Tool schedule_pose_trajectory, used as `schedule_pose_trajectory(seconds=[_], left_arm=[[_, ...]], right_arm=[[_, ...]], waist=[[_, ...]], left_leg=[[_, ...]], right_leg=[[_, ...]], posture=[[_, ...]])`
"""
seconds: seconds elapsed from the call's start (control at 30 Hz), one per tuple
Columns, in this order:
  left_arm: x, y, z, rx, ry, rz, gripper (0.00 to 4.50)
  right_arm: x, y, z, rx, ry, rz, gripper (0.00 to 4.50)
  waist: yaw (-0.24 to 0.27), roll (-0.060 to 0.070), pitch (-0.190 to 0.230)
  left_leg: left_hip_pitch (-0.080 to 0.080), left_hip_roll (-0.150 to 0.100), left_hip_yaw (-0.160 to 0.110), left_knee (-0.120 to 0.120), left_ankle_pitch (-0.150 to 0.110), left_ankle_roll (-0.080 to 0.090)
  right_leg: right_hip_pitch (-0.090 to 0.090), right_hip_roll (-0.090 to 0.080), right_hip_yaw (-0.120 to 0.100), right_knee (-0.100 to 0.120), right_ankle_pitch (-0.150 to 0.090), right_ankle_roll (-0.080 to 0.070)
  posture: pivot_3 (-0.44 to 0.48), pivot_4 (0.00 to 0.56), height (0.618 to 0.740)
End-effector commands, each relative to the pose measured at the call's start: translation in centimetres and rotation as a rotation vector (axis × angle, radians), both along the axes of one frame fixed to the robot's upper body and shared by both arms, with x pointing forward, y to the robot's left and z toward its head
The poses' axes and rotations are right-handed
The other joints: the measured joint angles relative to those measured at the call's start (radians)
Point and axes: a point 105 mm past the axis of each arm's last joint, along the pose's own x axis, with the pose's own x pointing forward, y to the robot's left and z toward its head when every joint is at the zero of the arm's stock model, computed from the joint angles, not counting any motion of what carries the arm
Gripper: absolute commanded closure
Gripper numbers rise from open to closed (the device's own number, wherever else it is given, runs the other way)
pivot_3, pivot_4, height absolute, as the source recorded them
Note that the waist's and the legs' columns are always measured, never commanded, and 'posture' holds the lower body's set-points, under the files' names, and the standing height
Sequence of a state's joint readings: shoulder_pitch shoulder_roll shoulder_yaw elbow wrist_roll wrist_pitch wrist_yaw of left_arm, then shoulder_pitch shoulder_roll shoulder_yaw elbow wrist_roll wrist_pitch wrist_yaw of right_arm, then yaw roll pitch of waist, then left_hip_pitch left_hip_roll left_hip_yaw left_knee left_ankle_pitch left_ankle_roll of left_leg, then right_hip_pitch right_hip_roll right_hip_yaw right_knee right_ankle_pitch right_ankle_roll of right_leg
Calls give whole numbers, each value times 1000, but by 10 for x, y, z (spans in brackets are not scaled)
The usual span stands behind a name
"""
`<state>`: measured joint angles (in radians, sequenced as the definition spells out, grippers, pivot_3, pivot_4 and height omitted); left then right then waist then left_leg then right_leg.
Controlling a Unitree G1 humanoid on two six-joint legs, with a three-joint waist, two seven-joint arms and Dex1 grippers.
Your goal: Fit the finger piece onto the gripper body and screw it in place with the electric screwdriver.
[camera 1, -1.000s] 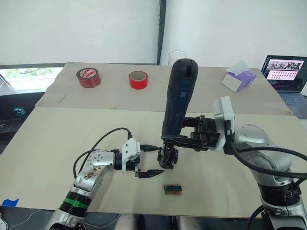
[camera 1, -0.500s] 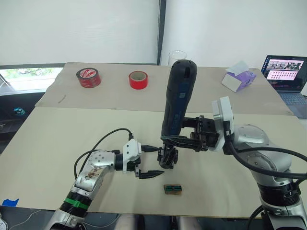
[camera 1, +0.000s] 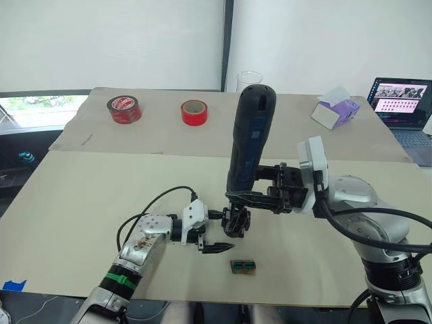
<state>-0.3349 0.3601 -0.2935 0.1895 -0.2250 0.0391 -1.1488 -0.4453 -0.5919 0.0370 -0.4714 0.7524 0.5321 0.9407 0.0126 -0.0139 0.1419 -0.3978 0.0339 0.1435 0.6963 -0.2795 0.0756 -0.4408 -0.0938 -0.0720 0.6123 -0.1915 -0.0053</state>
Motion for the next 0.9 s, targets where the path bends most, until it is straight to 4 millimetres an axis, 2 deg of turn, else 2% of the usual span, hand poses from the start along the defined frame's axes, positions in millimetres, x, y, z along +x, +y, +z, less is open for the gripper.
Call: schedule_pose_trajectory(seconds=[0.03, 0.8, 0.9], left_arm=[[3, -6, 6, -12, -39, -15, 0], [9, -14, -1, -22, -35, -35, 0], [9, -16, -3, -17, -35, -37, 784]], right_arm=[[-6, 2, 5, 1, -39, 15, 2567], [-5, 1, 0, -16, -29, -9, 2567], [-5, 1, -2, -20, -25, -14, 2567]], waist=[[0, 0, 0], [1, 0, 0], [2, 0, 0]], left_leg=[[0, 0, 0, 0, 0, 0], [0, 0, 0, 1, 0, 1], [0, 0, -1, 1, 0, 1]], right_leg=[[0, 0, 0, 0, 0, 0], [1, -1, 0, 0, 0, 0], [1, -1, 0, 0, 0, 0]], posture=[[0, 150, 740], [0, 150, 740], [0, 150, 740]])
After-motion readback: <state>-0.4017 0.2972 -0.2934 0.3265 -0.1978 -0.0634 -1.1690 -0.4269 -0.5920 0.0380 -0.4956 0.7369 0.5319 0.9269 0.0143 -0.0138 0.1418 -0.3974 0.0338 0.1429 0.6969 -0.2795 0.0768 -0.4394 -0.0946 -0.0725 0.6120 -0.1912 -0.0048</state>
